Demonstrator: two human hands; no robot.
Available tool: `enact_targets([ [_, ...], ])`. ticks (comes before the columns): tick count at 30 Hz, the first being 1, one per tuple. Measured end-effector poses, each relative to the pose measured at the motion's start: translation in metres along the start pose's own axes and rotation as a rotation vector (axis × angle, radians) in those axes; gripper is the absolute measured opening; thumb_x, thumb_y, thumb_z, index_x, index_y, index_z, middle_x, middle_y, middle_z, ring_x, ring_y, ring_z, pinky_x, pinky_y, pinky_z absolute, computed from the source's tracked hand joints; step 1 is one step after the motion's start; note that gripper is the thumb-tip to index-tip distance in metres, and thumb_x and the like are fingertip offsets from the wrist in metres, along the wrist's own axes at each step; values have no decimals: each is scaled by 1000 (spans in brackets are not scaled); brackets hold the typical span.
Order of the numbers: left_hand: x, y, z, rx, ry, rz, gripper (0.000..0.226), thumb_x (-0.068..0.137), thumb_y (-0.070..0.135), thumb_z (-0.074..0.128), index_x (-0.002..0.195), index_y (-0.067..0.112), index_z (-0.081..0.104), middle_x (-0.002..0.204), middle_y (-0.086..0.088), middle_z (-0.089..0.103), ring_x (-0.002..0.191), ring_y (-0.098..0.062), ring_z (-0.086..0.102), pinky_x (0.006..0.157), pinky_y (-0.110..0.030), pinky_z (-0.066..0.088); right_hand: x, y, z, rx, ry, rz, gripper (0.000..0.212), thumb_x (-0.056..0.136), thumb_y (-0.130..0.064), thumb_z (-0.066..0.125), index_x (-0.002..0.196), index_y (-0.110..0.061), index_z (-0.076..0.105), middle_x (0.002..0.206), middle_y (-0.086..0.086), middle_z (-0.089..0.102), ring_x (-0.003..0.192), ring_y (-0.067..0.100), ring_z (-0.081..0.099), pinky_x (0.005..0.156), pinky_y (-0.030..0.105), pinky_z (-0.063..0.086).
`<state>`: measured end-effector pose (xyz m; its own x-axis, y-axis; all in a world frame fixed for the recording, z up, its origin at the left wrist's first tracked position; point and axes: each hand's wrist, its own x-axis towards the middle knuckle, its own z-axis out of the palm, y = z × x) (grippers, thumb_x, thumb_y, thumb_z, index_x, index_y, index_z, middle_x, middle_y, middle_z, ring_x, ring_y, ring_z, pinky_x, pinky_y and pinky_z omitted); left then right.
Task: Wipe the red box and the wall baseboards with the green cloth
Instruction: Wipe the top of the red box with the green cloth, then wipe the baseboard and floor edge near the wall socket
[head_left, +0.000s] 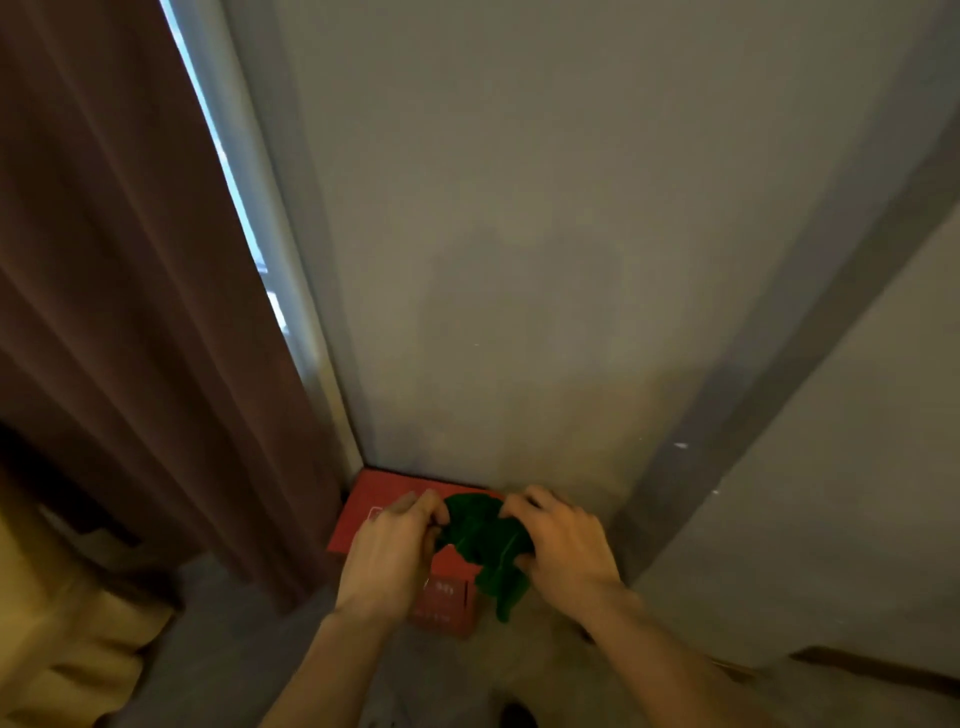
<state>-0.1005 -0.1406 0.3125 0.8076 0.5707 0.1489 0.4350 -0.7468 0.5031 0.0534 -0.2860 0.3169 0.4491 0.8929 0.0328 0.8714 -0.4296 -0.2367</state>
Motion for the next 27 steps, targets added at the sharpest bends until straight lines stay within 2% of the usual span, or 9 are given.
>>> enact_targets([
  [3,-5,18,-6,-1,30,47,24,83,8,68,92,28,58,91,8,64,76,-22,63,61,-38,45,-18,2,-19,-25,21,43,46,76,-23,68,118,-34,52,118,-6,53,110,24,54,78,38,49],
  [10,1,70,-6,16,18,135,19,89,13,63,98,29,58,95,3,65,82,-25,64,69,-43,50,-49,31,-55,-42,91,85,44,77,-23,68,118,-34,54,118,-5,56,111,24,54,76,36,47],
  [18,27,143,23,45,12,177,18,91,13,61,98,30,57,95,4,65,80,-23,64,65,-42,50,-75,102,-85,-32,139,111,49,75,-23,71,119,-33,52,118,-5,56,111,24,53,77,39,52],
  [27,32,223,81,27,-24,166,20,89,9,63,98,26,60,97,3,66,84,-26,65,68,-43,50,-116,190,-91,-3,129,145,47,76,-24,72,117,-33,53,115,-4,55,105,25,58,71,36,48],
])
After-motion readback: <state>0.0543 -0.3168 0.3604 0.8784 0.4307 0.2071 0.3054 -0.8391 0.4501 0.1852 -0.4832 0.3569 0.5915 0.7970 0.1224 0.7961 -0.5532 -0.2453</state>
